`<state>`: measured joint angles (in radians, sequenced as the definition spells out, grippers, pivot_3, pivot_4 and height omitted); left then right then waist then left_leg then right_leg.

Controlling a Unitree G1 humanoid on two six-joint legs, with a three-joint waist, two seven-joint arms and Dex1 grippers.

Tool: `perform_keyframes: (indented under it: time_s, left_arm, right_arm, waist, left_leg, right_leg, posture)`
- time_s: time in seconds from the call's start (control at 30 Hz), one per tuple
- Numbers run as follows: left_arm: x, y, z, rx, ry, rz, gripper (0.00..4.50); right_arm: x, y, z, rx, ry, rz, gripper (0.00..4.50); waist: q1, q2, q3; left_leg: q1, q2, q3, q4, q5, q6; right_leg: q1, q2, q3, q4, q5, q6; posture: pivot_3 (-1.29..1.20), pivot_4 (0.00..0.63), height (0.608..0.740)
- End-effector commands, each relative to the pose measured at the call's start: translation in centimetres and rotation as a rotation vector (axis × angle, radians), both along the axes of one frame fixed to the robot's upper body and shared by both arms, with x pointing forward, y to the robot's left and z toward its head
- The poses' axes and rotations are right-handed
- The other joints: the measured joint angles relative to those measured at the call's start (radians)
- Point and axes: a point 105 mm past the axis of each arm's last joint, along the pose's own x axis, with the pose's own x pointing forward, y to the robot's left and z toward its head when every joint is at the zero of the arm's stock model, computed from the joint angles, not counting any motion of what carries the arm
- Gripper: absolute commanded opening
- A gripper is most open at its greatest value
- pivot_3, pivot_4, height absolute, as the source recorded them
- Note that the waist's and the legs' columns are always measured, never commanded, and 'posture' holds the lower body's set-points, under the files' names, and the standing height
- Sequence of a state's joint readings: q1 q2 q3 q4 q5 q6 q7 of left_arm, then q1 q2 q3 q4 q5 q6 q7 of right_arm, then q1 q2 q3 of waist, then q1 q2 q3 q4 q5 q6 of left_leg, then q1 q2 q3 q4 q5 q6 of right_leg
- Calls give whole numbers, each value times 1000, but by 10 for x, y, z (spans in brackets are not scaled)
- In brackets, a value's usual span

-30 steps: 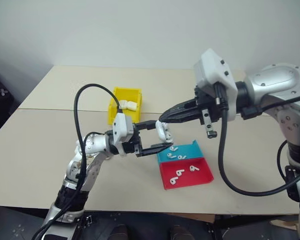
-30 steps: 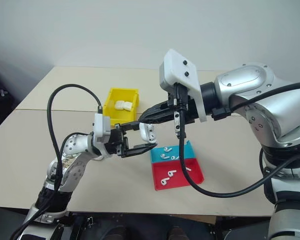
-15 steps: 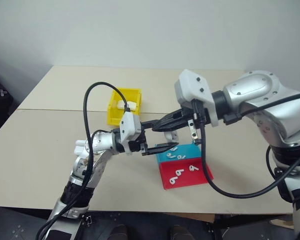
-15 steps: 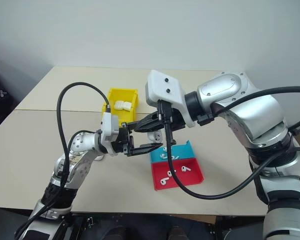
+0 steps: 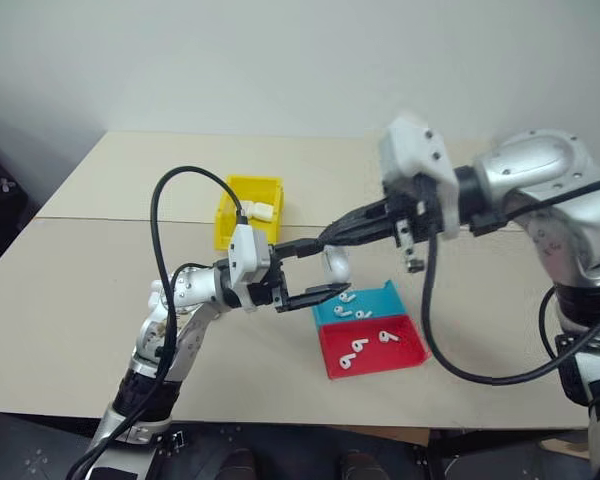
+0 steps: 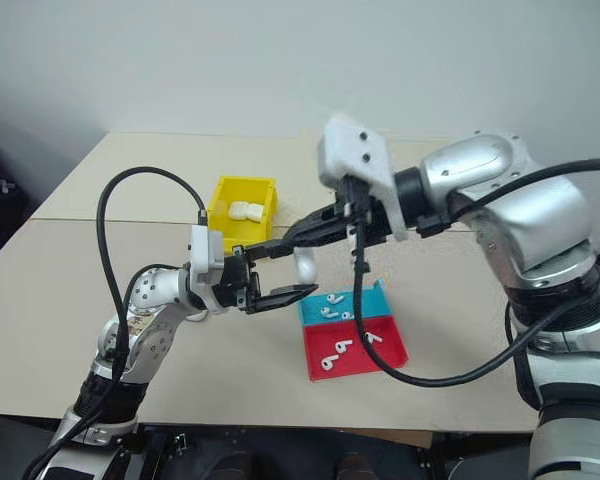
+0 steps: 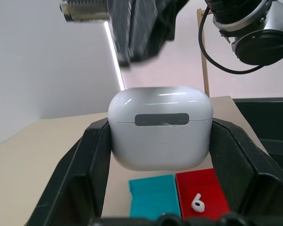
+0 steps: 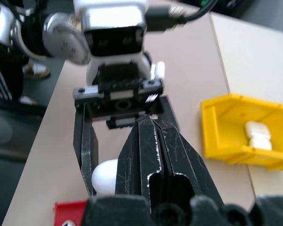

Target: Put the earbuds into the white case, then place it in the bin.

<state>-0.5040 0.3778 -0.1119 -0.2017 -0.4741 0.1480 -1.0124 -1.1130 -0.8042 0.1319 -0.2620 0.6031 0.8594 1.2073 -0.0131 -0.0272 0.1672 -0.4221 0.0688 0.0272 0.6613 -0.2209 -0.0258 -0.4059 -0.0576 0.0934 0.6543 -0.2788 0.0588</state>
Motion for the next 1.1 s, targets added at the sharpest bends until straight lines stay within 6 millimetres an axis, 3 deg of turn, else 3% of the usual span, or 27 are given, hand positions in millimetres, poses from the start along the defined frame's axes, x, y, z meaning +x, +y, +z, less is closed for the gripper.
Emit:
perform_keyframes:
  time_s: [0.03, 0.17, 0.23, 0.37, 0.47, 0.53, 0.7, 0.87, 1.03, 1.1]
  left_arm:
    - [-8, 7, 22, -87, -72, 12, 2818]
    - [5, 20, 40, -177, -88, 165, 2818]
    - [23, 28, 54, -238, -105, 346, 2818]
    - [80, 54, 75, -286, -119, 810, 2818]
    - [111, 73, 74, -230, -52, 996, 2818]
    - [133, 91, 62, -219, 52, 1149, 2818]
    - [153, 91, 28, -113, 165, 1226, 2818]
    - [164, 95, 9, -70, 183, 1279, 2818]
    - [171, 92, -4, -60, 213, 1262, 4386]
    - [172, 89, -2, -88, 211, 1241, 4450]
  right_arm:
    - [-6, -21, 42, 248, -42, -18, 54]
    - [-1, -44, 52, 435, -23, -121, 54]
    - [5, -56, 40, 465, -17, -218, 54]
    - [8, -68, 9, 515, 74, -340, 54]
    - [9, -71, -8, 533, 128, -397, 54]
    - [11, -74, -19, 536, 168, -442, 54]
    - [17, -81, -33, 519, 200, -517, 54]
    - [21, -84, -37, 508, 203, -568, 54]
    - [24, -86, -42, 501, 213, -598, 0]
    - [26, -86, -42, 495, 212, -609, 0]
  waist:
    - [0, 0, 0]
    - [2, 0, 0]
    - [5, 0, 0]
    - [13, 0, 0]
    - [10, 0, 0]
    - [5, 0, 0]
    - [1, 0, 0]
    - [1, -1, 0]
    - [2, -1, 0]
    - [2, -1, 0]
  left_leg:
    - [0, 0, 0, 0, 0, 0]
    - [0, 0, 0, 0, 0, 0]
    - [0, 0, 0, 0, 0, 0]
    - [0, -1, -1, 1, 1, 1]
    - [0, -2, -1, 1, 1, 1]
    - [0, -2, -2, 1, 1, 1]
    - [-1, -2, -2, 0, 1, 1]
    - [-1, -2, -2, 0, 1, 1]
    - [-1, -2, -2, 0, 1, 1]
    - [-1, -2, -2, 0, 1, 1]
  right_leg:
    - [0, 0, 0, 0, 0, 0]
    - [1, 0, 0, 0, 0, 0]
    - [1, 0, 0, 0, 0, 0]
    - [2, -1, 0, 1, 1, 1]
    - [1, 0, 0, 1, 1, 1]
    - [1, 0, 0, 0, 1, 1]
    - [0, 0, 0, 0, 1, 1]
    - [0, 0, -1, 0, 1, 1]
    - [0, 0, -1, 0, 1, 1]
    - [0, 0, -1, 0, 1, 1]
  posture:
    - [0, 150, 740]
    - [0, 150, 740]
    - [0, 150, 740]
    - [0, 150, 740]
    - [0, 150, 740]
    - [0, 150, 740]
    - [0, 150, 740]
    - [0, 150, 740]
    - [0, 150, 740]
    - [0, 150, 740]
